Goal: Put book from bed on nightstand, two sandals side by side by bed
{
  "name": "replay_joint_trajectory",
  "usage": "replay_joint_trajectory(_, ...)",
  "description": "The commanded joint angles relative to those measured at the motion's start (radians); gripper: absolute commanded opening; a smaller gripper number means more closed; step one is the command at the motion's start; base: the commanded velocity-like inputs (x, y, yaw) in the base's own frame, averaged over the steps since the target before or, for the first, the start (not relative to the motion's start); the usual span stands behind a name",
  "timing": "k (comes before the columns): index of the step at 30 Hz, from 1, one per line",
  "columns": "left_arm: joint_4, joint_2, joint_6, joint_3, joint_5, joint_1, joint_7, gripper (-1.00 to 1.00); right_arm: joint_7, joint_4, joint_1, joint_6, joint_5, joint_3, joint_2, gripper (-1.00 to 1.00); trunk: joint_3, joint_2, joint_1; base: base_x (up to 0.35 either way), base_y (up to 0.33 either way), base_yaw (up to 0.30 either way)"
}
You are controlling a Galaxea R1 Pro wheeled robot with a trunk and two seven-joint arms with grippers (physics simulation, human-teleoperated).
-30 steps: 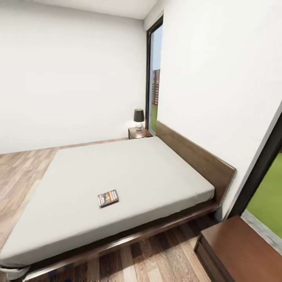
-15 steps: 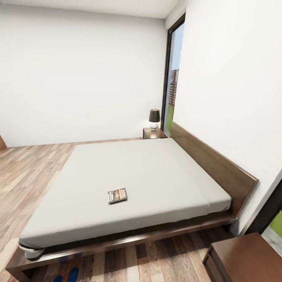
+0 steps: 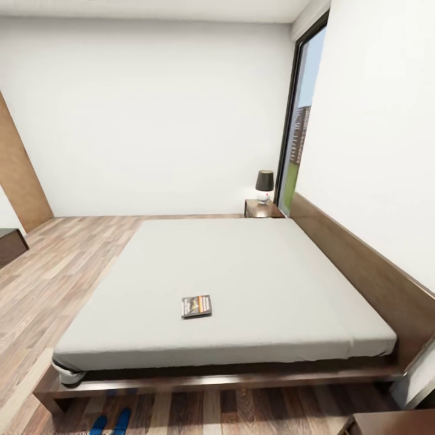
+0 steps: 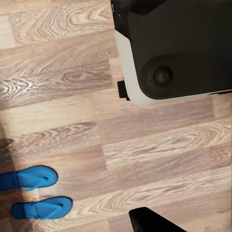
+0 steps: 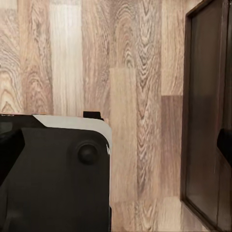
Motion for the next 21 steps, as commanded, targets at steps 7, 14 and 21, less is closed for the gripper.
replay_joint_trajectory(7, 0.001, 0.000, -0.003, -0.009, 0.008, -0.001, 0.003, 1.00, -0.006, 0.001, -0.001, -0.001, -0.001, 0.008, 0.000, 1.00, -0.002, -0.002, 0.001, 0.226, -0.147, 0.291)
replay_joint_trajectory(14, 0.001, 0.000, -0.003, -0.009, 0.007, -0.001, 0.003, 1.00, -0.006, -0.002, -0.001, -0.003, -0.001, 0.008, 0.000, 1.00, -0.002, -0.002, 0.001, 0.178, -0.226, 0.238)
replay_joint_trajectory(21, 0.001, 0.000, -0.003, -0.009, 0.008, -0.001, 0.003, 1.00, -0.006, -0.003, -0.001, -0.003, -0.001, 0.008, -0.001, 1.00, -0.002, -0.002, 0.001, 0.079, -0.124, 0.070)
